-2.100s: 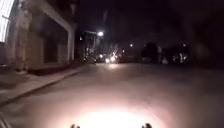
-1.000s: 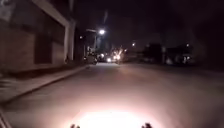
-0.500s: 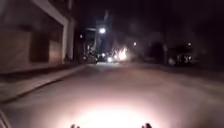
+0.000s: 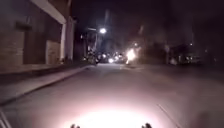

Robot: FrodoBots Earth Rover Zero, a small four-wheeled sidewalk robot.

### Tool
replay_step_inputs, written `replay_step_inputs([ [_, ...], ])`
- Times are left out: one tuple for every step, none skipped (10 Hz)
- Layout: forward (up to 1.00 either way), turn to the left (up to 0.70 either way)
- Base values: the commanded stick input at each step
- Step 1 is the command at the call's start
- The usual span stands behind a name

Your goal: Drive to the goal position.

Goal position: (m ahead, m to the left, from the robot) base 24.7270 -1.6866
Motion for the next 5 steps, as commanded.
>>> replay_step_inputs([
  [0.70,0.00],
  [0.70,0.00],
  [0.70,0.00],
  [0.70,0.00],
  [0.70,0.00],
])
